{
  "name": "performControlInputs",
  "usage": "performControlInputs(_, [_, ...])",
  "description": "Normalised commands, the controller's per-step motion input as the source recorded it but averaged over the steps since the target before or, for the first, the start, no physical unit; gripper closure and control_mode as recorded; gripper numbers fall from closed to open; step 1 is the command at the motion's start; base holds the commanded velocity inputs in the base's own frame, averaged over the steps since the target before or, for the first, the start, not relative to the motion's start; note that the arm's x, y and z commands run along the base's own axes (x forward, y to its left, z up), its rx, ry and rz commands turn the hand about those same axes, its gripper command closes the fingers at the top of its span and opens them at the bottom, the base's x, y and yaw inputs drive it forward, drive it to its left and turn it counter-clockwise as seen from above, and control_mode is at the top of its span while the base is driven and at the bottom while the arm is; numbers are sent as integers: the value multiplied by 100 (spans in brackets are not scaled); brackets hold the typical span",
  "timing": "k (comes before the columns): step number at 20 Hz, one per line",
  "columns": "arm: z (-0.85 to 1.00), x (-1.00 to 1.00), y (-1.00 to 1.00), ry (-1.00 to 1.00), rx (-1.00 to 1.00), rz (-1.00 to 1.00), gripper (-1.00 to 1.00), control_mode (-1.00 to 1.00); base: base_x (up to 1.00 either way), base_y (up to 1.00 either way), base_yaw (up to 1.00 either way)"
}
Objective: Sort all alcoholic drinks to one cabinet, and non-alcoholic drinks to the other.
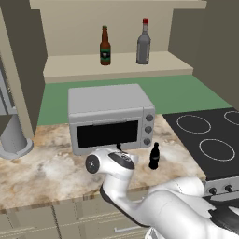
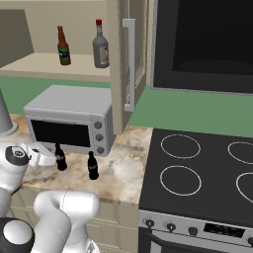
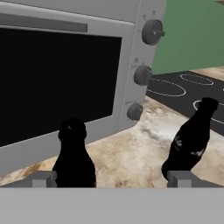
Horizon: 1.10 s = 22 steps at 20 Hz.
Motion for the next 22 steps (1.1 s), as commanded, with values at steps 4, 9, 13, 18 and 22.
performControlInputs(4, [-10,12,5,0,0,0,-100,-100,0,0,0])
performControlInputs(9, [-7,16,4,0,0,0,-100,-100,0,0,0])
performControlInputs(13, [-9,18,4,0,0,0,-100,-100,0,0,0])
performControlInputs(18, [-11,10,4,0,0,0,-100,-100,0,0,0])
performControlInputs(22, [-7,8,4,0,0,0,-100,-100,0,0,0])
